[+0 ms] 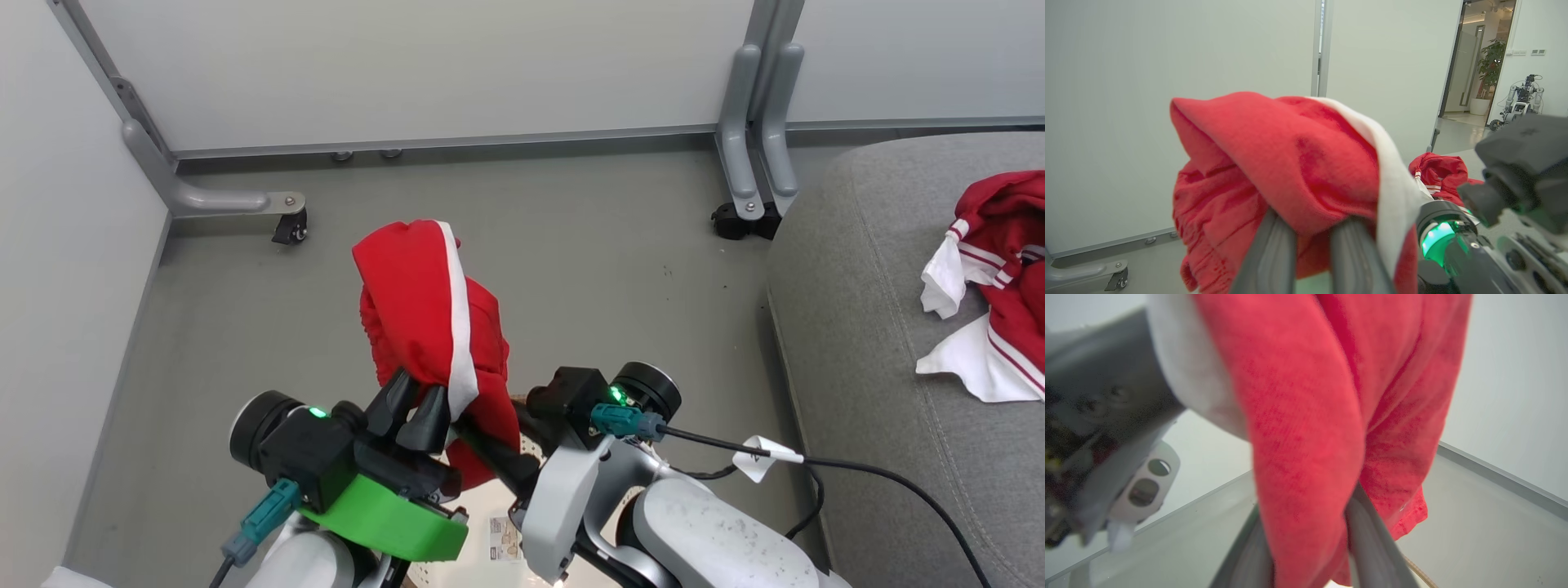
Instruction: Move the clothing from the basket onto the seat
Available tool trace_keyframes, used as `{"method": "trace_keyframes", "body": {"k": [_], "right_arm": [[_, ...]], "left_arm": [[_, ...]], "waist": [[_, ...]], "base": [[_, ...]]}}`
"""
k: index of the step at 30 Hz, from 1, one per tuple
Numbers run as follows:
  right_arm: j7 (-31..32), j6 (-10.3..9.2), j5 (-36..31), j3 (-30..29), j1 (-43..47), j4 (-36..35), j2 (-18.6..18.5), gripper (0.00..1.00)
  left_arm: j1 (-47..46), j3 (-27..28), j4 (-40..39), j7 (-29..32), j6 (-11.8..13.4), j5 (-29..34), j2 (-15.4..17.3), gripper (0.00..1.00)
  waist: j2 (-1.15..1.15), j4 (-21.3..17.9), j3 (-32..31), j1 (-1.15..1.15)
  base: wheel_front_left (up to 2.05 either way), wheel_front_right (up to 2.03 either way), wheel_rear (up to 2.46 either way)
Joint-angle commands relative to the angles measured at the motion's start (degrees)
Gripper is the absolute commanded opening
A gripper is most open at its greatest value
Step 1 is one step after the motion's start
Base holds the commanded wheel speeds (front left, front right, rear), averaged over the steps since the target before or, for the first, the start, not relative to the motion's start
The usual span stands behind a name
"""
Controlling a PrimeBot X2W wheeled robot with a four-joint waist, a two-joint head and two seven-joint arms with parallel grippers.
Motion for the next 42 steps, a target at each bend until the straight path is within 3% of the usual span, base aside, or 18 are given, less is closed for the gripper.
{"method": "trace_keyframes", "body": {"k": [1,9,10,11,18,29,42], "right_arm": [[-1.16,0.00,0.90,0.12,-0.86,0.84,0.34,0.00],[-4.62,-0.01,3.00,-0.48,-1.90,3.84,1.00,0.00],[-5.08,-0.01,3.13,-0.79,-1.98,3.89,0.99,0.00],[-5.42,0.00,3.24,-1.11,-2.01,3.98,0.87,0.00],[-7.61,-0.01,2.98,-5.45,-1.33,4.11,-0.57,0.00],[-8.16,-0.01,0.92,-18.01,0.51,5.24,-3.73,0.00],[-7.14,0.00,-1.09,-31.23,1.61,7.34,-5.61,0.00]], "left_arm": [[-1.13,0.05,-0.12,-0.34,-0.27,-0.57,-0.05,0.00],[-0.76,0.23,-0.03,-0.71,0.12,-0.53,-0.01,0.00],[-0.74,0.30,-0.05,-0.83,0.48,-0.23,-0.07,0.21],[-0.71,0.28,-0.07,-0.86,0.61,-0.02,-0.18,1.00],[-0.20,0.35,-0.31,-1.34,1.07,0.89,-0.26,1.00],[1.77,-4.40,3.48,2.00,0.47,3.78,1.32,1.00],[2.21,-8.98,9.37,3.29,-1.68,4.37,0.97,1.00]], "waist": [[0.00,0.26,-0.06,0.00],[0.00,1.02,-0.71,0.00],[0.00,1.09,-0.74,0.00],[0.00,1.17,-0.76,0.00],[0.00,1.28,-0.88,0.00],[0.00,-0.90,-0.67,0.00],[0.00,-9.84,2.06,0.00]], "base": [[0.00,0.00,0.00],[0.00,0.00,0.00],[0.00,0.00,0.00],[0.00,0.00,0.00],[0.00,0.00,0.00],[0.00,0.00,0.00],[0.00,0.00,0.00]]}}
